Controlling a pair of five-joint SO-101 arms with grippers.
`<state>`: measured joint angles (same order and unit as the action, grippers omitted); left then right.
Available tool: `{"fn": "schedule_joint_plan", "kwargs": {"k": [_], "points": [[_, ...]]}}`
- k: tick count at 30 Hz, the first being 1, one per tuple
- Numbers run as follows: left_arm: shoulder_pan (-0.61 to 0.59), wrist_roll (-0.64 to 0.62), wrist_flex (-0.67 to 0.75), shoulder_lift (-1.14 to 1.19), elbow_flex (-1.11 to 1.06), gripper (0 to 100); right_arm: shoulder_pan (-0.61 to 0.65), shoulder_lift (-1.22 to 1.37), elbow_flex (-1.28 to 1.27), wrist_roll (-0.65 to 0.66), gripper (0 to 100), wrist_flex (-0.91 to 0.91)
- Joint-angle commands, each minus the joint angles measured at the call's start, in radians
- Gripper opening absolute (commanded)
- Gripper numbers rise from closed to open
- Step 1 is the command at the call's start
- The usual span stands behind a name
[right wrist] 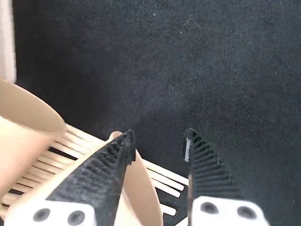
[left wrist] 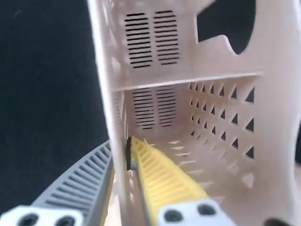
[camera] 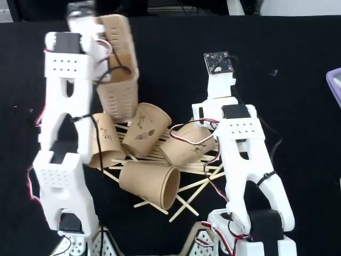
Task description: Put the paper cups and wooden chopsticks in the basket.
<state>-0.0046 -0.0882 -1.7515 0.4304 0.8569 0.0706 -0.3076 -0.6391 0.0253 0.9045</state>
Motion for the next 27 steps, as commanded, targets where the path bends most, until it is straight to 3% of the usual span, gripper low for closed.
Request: {"fn": "schedule_joint_plan", "kwargs": {"k": [1,8,12,13,20,24,27], "points": [[0.124,0.207,-0.008,-0.052,0.004,3,-0.091,-0.002,0.015,-0.009,17.3,-0.018],[0.205,0.347,-0.008,-0.083,-0.007,3,-0.232,-0.107,0.048,-0.084,17.0,-0.015],[0.245,0.354,-0.008,-0.083,-0.01,3,-0.216,-0.24,0.051,-0.046,1.2,-0.018],[0.252,0.354,-0.008,-0.083,-0.018,3,-0.21,-0.275,0.062,-0.02,1.1,-0.023],[0.283,0.354,-0.008,-0.092,-0.102,3,-0.11,-0.328,0.177,0.057,21.8,-0.057],[0.285,0.351,-0.008,-0.089,-0.116,3,-0.021,-0.223,0.242,0.058,23.4,-0.08],[0.285,0.35,-0.008,-0.094,-0.107,3,0.017,-0.111,0.249,0.051,23.6,-0.204]]}}
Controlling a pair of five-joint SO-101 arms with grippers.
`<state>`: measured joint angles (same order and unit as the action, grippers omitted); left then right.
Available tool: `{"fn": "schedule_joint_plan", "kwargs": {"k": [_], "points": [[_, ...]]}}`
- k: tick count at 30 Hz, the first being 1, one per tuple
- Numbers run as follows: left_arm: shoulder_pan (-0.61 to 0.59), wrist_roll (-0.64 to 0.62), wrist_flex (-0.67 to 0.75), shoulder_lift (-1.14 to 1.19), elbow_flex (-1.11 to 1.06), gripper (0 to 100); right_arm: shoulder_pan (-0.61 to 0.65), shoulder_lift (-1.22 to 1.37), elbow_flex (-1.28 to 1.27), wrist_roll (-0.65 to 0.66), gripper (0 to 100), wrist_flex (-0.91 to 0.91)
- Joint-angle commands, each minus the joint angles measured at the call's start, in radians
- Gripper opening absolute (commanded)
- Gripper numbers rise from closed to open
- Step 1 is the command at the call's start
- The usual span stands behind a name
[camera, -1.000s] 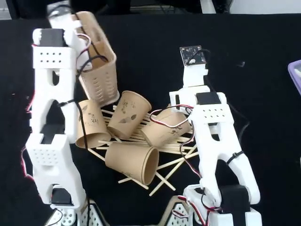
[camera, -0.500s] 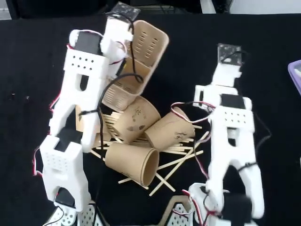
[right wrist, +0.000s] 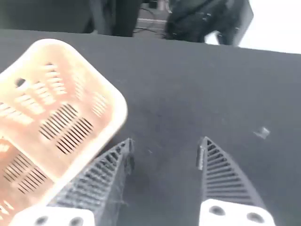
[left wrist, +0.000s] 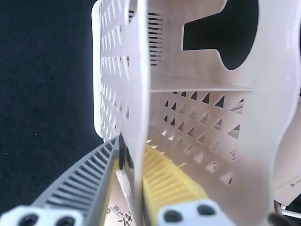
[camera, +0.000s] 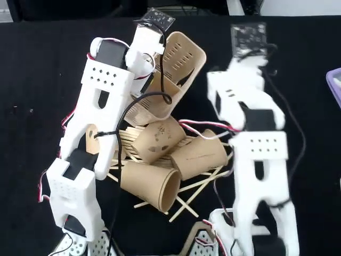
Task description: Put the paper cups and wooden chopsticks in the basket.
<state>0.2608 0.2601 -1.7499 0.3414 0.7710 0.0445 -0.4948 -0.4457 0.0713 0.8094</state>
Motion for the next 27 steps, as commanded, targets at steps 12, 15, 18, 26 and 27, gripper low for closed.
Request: {"fn": "schedule_joint_plan", "kwargs": {"k": [12,15,18,26,27], "points": [[0.058,0.0,-0.009,-0.005,-0.021,3,0.049,0.366,0.065,0.011,19.4,-0.345],[0.068,0.0,-0.008,-0.005,-0.021,3,0.023,0.346,0.058,0.011,12.9,-0.339],[0.061,0.0,-0.008,-0.002,-0.021,3,-0.035,0.271,0.059,0.011,11.5,-0.316],[0.051,0.0,-0.008,-0.005,-0.021,3,-0.048,0.019,0.153,0.0,29.5,-0.023],[0.051,0.0,-0.008,-0.005,-0.021,3,-0.026,0.015,0.153,0.0,29.6,-0.025]]}}
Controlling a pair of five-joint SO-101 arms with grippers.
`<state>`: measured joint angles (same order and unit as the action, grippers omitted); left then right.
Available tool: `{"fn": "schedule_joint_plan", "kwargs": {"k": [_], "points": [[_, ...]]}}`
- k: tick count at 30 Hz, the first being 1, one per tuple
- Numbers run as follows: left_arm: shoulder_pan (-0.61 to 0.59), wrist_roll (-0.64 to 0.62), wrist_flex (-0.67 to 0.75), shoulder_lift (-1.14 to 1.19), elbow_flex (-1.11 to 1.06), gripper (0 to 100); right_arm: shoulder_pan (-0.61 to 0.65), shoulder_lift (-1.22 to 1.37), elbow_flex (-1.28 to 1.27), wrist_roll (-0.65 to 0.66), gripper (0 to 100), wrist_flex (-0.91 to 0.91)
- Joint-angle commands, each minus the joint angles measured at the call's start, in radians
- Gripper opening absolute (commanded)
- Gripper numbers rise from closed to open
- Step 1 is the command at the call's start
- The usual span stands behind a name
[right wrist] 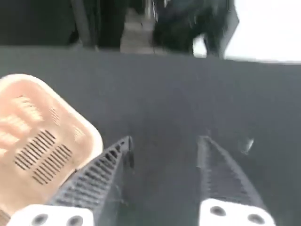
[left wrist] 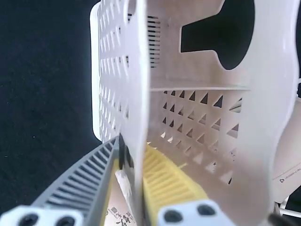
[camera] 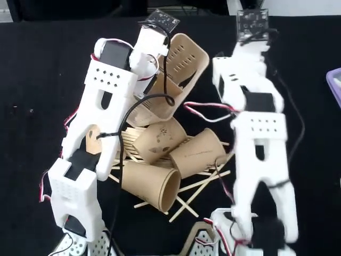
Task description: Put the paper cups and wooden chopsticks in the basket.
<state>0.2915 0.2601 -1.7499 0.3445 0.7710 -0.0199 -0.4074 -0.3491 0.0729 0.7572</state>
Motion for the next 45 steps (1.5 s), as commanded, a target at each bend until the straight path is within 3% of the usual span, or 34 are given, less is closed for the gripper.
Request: {"fn": "schedule_joint_plan", "kwargs": {"k": [1,6,16,18,21,26,30,36,45], "points": [[0.024,0.0,-0.008,-0.008,-0.021,3,0.068,-0.071,0.056,-0.002,29.6,0.028],[0.025,0.0,-0.008,-0.008,-0.021,3,0.164,-0.022,0.053,-0.002,29.6,0.028],[0.031,0.0,-0.008,-0.009,-0.019,3,0.149,0.177,-0.028,0.0,29.5,-0.169],[0.031,0.0,-0.008,-0.009,-0.019,3,0.149,0.213,-0.039,0.009,24.3,-0.206],[0.025,0.0,-0.008,-0.009,-0.019,3,0.144,0.246,-0.036,0.012,1.5,-0.218],[0.019,0.0,-0.008,-0.009,-0.01,3,0.087,0.229,-0.038,0.002,1.5,-0.216],[-0.022,-0.037,-0.008,-0.009,0.131,3,0.038,0.176,-0.071,-0.034,1.1,-0.203],[-0.082,-0.23,-0.008,-0.008,0.378,22,0.029,0.09,-0.163,-0.153,1.1,-0.203],[-0.137,-0.285,-0.011,-0.015,0.53,22,0.028,0.005,-0.17,-0.238,1.1,-0.203]]}}
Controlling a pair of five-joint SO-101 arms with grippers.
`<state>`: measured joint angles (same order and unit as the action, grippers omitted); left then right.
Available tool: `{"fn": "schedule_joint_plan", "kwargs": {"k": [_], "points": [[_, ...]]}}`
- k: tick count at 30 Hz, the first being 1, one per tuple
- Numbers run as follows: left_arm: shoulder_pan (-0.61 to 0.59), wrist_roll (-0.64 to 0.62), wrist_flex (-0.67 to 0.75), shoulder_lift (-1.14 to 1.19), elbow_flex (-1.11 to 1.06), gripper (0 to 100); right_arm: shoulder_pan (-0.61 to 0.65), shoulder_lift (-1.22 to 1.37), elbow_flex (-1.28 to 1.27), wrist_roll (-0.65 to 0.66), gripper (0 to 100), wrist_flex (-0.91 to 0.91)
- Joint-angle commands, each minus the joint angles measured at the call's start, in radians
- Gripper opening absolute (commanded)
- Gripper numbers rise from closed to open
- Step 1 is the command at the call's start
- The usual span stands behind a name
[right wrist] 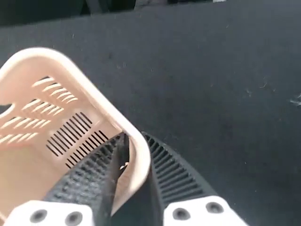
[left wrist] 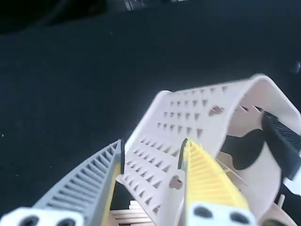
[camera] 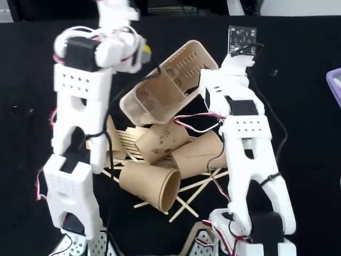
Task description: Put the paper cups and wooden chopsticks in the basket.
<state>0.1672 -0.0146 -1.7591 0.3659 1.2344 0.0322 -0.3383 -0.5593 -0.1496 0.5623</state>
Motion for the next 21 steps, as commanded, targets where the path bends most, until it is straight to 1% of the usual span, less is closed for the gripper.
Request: {"fn": "schedule_joint_plan", "kwargs": {"k": [1,4,6,8,13,16,21], "points": [[-0.013,-0.011,-0.003,-0.051,0.062,22,-0.025,-0.059,0.059,-0.015,1.1,-0.008],[-0.002,-0.011,-0.003,-0.117,-0.03,22,-0.025,-0.022,0.122,-0.015,1.1,-0.008],[0.013,-0.009,-0.003,-0.198,-0.131,22,-0.025,0.013,0.165,-0.015,1.1,-0.006],[0.035,-0.009,-0.003,-0.292,-0.274,22,-0.025,0.058,0.202,-0.015,1.1,0.002],[0.087,-0.014,0.009,-0.486,-0.665,22,-0.025,0.166,0.352,-0.015,1.1,0.107],[0.087,-0.028,0.104,-0.54,-0.871,22,-0.025,0.219,0.432,-0.015,1.1,0.163],[0.088,-0.129,0.318,-0.58,-1.115,22,-0.025,0.262,0.466,-0.015,1.1,0.193]]}}
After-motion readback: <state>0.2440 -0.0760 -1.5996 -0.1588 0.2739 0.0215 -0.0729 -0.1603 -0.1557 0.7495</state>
